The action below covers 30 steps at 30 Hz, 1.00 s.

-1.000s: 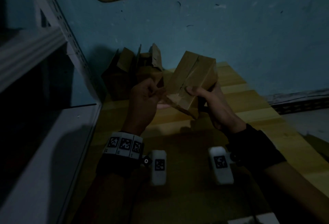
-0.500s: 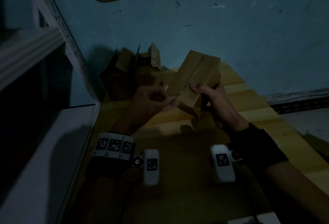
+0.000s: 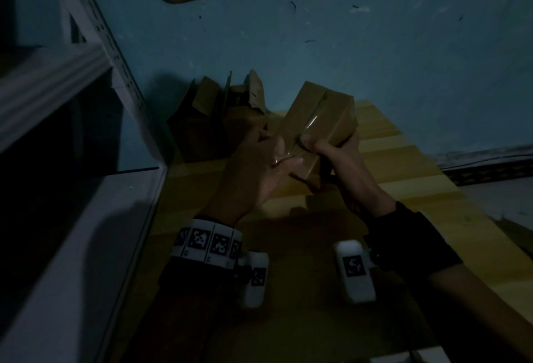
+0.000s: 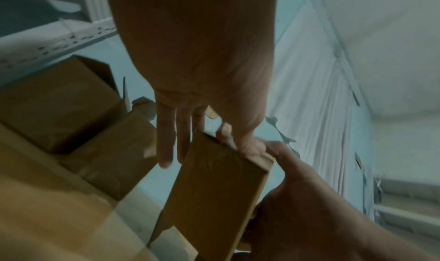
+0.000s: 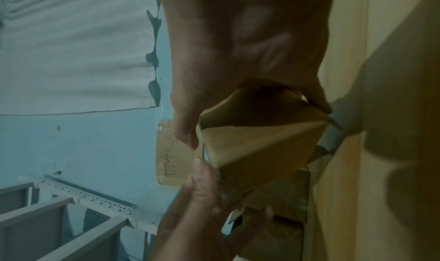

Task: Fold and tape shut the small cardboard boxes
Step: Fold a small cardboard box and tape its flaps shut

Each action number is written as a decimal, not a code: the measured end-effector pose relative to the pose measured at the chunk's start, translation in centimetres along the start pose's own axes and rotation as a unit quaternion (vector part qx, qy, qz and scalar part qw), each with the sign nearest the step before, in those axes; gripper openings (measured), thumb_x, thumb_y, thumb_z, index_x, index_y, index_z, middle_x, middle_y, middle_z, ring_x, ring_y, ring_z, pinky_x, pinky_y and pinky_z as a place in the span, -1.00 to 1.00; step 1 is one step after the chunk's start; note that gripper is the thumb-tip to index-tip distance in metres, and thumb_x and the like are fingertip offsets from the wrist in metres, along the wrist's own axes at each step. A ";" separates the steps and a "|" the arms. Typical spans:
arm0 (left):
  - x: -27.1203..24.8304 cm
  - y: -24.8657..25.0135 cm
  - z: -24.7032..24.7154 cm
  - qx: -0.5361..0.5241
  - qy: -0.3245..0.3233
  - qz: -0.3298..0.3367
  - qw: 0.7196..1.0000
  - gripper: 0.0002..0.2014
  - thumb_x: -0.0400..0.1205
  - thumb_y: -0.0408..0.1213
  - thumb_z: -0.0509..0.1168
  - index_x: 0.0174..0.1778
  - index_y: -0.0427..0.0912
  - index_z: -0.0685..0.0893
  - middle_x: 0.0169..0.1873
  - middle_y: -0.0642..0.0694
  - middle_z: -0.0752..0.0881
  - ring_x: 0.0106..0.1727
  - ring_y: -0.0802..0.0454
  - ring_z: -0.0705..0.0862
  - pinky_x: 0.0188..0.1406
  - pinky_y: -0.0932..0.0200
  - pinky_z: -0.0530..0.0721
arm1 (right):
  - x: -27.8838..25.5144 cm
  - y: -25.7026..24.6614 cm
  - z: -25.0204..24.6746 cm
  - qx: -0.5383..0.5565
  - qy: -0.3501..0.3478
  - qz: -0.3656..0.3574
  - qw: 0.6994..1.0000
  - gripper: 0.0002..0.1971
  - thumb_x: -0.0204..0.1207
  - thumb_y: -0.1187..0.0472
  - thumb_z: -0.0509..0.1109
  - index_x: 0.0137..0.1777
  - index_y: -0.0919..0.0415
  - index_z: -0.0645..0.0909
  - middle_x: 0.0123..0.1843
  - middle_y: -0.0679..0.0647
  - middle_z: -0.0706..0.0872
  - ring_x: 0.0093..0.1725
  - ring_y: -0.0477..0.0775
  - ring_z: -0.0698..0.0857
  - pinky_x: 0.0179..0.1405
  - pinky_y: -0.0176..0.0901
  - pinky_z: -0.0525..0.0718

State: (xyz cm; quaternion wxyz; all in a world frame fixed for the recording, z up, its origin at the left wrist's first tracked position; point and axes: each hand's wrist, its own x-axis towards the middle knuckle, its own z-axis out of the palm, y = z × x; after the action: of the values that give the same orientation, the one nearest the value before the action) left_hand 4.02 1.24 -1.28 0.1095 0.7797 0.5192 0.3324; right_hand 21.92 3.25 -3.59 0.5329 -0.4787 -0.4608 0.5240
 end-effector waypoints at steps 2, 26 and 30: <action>-0.2 -0.5 0.2 -0.013 -0.010 0.020 1.000 -0.72 0.58 -0.02 0.43 -0.25 -0.06 0.50 0.02 -0.05 0.47 -0.05 0.10 0.52 -0.17 0.30 0.49 | 0.0 0.0 0.2 -0.012 -0.008 0.006 1.000 0.14 0.17 -0.18 0.79 0.65 0.04 0.20 0.31 -0.01 0.76 0.14 0.04 0.84 -0.23 0.00 0.83; -0.5 0.1 -1.5 -0.236 0.071 -0.051 0.968 -0.81 0.72 -0.55 0.23 -0.22 -0.43 0.63 -0.36 -0.10 0.67 -0.38 0.31 0.71 -0.38 0.44 0.62 | -0.1 -1.6 -3.0 -0.041 -0.146 0.035 0.988 -0.42 0.29 0.07 0.67 0.33 0.12 0.65 0.08 0.03 0.89 0.08 0.08 0.86 -0.20 -0.07 0.80; -0.4 0.6 -2.1 -0.297 0.064 -0.059 0.951 -0.73 0.72 -0.52 0.22 -0.31 -0.23 0.58 -0.51 0.06 0.71 -0.42 0.33 0.72 -0.41 0.48 0.61 | 0.3 -1.5 -3.0 -0.025 -0.136 0.028 0.990 -0.36 0.31 0.01 0.60 0.41 0.15 0.61 0.10 0.03 0.88 0.09 0.08 0.86 -0.17 -0.07 0.79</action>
State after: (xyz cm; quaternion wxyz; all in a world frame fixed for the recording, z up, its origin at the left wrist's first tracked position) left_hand 3.05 0.24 0.48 0.3223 0.6573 0.4474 0.5137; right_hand 25.05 3.47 -2.40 0.4378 -0.4291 -0.5285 0.5873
